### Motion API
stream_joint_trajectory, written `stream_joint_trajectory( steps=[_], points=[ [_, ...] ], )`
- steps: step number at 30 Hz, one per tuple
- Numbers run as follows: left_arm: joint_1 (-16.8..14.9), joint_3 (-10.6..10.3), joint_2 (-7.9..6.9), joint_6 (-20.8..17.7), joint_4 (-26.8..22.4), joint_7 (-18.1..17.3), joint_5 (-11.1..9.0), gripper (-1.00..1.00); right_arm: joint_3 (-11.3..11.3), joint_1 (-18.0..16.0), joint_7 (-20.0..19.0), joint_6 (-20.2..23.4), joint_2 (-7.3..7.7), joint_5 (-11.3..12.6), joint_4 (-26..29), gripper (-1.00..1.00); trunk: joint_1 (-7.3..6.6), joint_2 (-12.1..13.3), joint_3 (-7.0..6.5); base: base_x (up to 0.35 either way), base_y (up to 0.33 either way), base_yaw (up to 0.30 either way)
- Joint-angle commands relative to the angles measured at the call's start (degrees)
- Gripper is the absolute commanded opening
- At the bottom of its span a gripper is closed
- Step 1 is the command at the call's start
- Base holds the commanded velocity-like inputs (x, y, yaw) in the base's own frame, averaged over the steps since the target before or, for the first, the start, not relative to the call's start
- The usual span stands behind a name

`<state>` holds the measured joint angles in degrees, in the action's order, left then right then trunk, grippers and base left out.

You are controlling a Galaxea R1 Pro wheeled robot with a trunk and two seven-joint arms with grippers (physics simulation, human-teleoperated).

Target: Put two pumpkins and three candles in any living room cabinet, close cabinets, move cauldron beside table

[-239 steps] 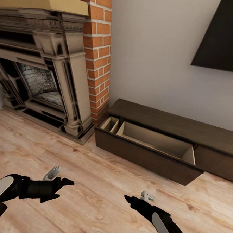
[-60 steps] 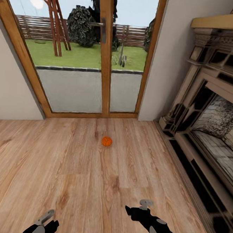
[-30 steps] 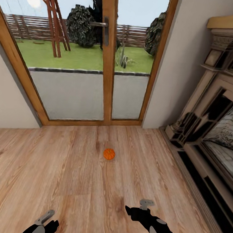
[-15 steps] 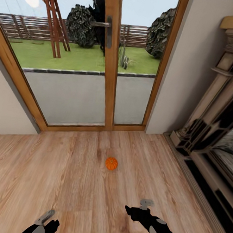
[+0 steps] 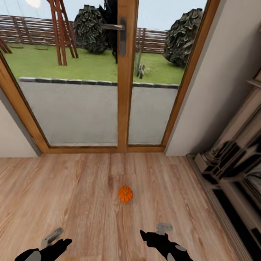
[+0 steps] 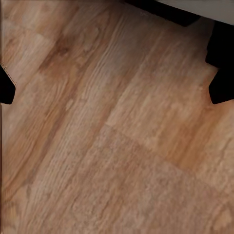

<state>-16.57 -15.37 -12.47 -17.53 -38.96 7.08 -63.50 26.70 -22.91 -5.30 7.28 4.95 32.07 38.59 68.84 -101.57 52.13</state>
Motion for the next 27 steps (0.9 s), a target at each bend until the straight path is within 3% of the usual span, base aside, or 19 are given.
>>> stream_joint_trajectory(
  steps=[1, 7, 9, 10, 14, 15, 16, 17, 22, 23, 27],
  points=[
    [-0.02, -0.29, -0.32, -0.27, -0.23, 0.45, -0.64, 1.00, 0.19, -0.03, 0.03, 0.19, 0.06, 0.42, 0.08, 1.00, 0.03, -0.02, 0.05, 0.292, 0.002, 0.000],
    [-0.19, 0.33, -2.64, -5.04, -3.09, 0.13, -1.03, 1.00, 0.12, -0.03, 0.03, 0.19, 0.06, 0.39, 0.08, 1.00, 0.03, -0.02, 0.05, 0.281, 0.000, 0.000],
    [-0.20, 1.43, -3.32, -6.61, -4.98, 0.13, -1.63, 1.00, 0.11, -0.03, 0.03, 0.19, 0.05, 0.42, 0.08, 1.00, 0.03, -0.02, 0.05, 0.259, 0.000, 0.000],
    [-0.21, 3.00, -3.81, -8.75, -7.56, 0.13, -2.55, 1.00, 0.13, -0.03, 0.03, 0.19, 0.04, 0.46, 0.08, 1.00, 0.03, -0.02, 0.05, 0.248, 0.000, 0.000],
    [-0.20, 6.02, -4.21, -14.93, -12.12, 0.01, -4.19, 1.00, 0.15, -0.03, 0.03, 0.19, 0.03, 0.51, 0.02, 1.00, 0.03, -0.02, 0.05, 0.239, 0.000, 0.000],
    [-0.19, 8.12, -4.27, -18.95, -14.44, -0.58, -4.97, 1.00, 0.13, -0.03, 0.05, 0.16, 0.03, 0.54, 0.02, 1.00, 0.03, -0.02, 0.05, 0.220, 0.000, 0.000],
    [-0.19, 8.87, -4.28, -20.17, -15.13, -0.98, -5.20, 1.00, 0.12, -0.03, 0.06, 0.17, 0.04, 0.56, 0.03, 1.00, 0.03, -0.02, 0.05, 0.218, 0.000, 0.000],
    [-0.17, 11.10, -4.32, -23.42, -16.80, -2.86, -5.76, 1.00, 0.11, -0.03, 0.07, 0.15, 0.05, 0.59, 0.01, 1.00, 0.03, -0.02, 0.05, 0.213, 0.000, 0.000],
    [-0.16, 17.01, -4.46, -33.36, -20.92, -11.48, -6.19, 1.00, 0.09, -0.03, 0.07, 0.13, 0.06, 0.57, 0.00, 1.00, 0.03, -0.02, 0.05, 0.208, 0.000, 0.000],
    [-0.04, 19.61, -4.55, -36.57, -21.85, -14.08, -6.20, 1.00, 0.07, -0.03, 0.00, 0.17, 0.06, 0.66, 0.05, 1.00, 0.03, -0.02, 0.05, 0.201, 0.000, 0.000],
    [0.13, 22.11, -5.53, -38.31, -22.22, -15.51, -6.33, 1.00, 0.09, -0.03, -0.06, 0.23, 0.06, 0.84, 0.07, 1.00, 0.03, -0.02, 0.05, 0.186, 0.000, 0.000]
  ],
)
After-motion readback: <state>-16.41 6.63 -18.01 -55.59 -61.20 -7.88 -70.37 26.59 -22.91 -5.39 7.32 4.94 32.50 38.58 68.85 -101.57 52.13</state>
